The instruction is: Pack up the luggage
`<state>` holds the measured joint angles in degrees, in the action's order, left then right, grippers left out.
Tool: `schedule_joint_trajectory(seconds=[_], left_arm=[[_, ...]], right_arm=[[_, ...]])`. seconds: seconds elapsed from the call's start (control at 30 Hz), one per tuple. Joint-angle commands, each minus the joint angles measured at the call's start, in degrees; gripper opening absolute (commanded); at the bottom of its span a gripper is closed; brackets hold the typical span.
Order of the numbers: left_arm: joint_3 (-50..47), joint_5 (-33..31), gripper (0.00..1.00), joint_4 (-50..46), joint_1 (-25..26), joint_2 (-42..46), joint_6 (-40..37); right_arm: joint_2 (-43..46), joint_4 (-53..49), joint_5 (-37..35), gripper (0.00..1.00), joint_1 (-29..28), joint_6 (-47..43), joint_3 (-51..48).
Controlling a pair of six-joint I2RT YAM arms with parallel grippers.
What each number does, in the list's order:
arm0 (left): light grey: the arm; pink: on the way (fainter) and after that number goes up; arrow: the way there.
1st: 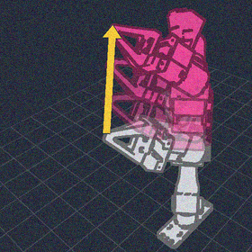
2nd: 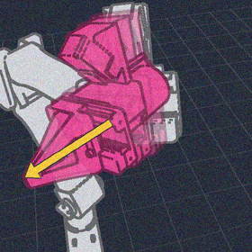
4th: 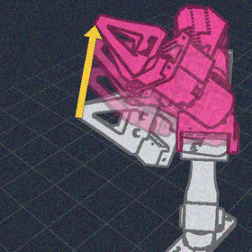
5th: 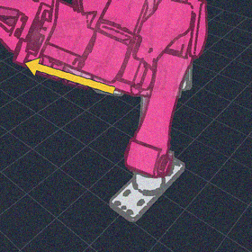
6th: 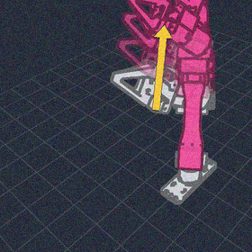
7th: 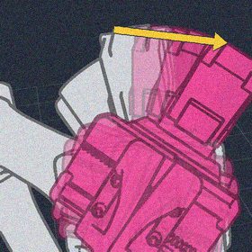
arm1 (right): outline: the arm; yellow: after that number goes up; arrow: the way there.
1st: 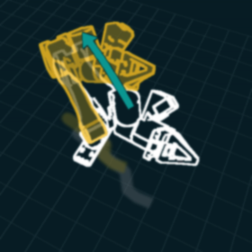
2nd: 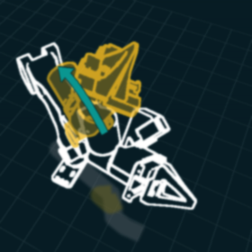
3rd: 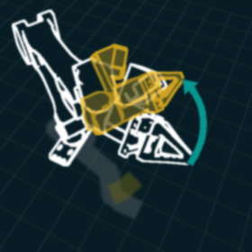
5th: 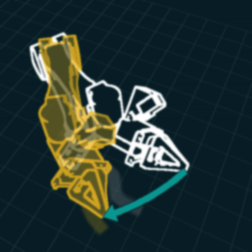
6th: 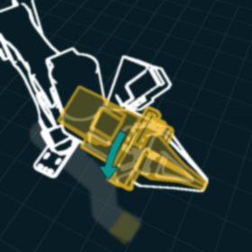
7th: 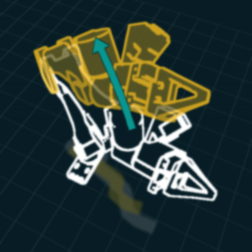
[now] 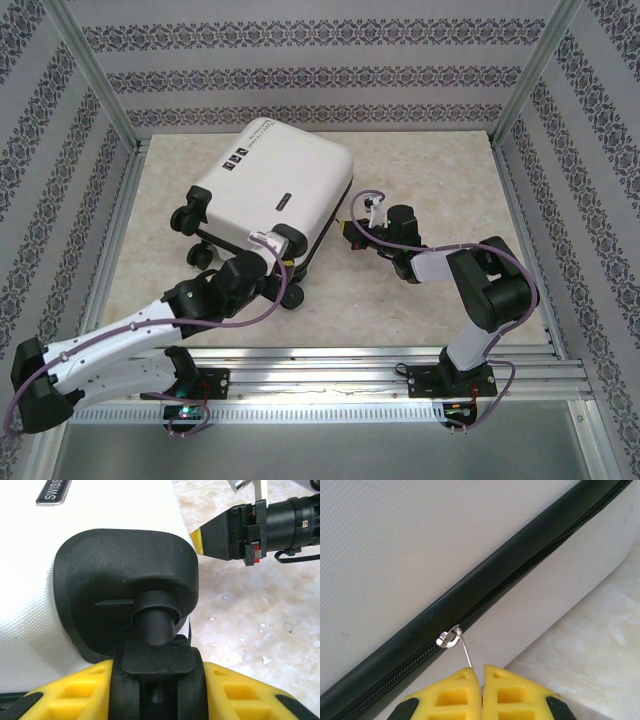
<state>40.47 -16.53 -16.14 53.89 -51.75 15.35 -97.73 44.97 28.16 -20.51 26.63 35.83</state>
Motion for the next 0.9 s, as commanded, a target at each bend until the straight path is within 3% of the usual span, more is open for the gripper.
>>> schedule_joint_trajectory(seconds=[0.0,0.57,0.87], left_arm=[[-0.58,2.11,0.18,7.70,0.60,8.54,-0.77],[-1.27,1.58,0.18,5.72,0.49,12.01,-1.11],[-2.29,2.38,0.18,6.47,0.52,14.09,-1.37]], right_arm=[[0.51,0.32,-13.50,0.00,2.58,0.17,1.15],[3.38,-8.01,-20.49,0.00,4.62,2.53,2.79],[2.95,-9.90,-20.13,0.00,6.44,2.55,4.59]])
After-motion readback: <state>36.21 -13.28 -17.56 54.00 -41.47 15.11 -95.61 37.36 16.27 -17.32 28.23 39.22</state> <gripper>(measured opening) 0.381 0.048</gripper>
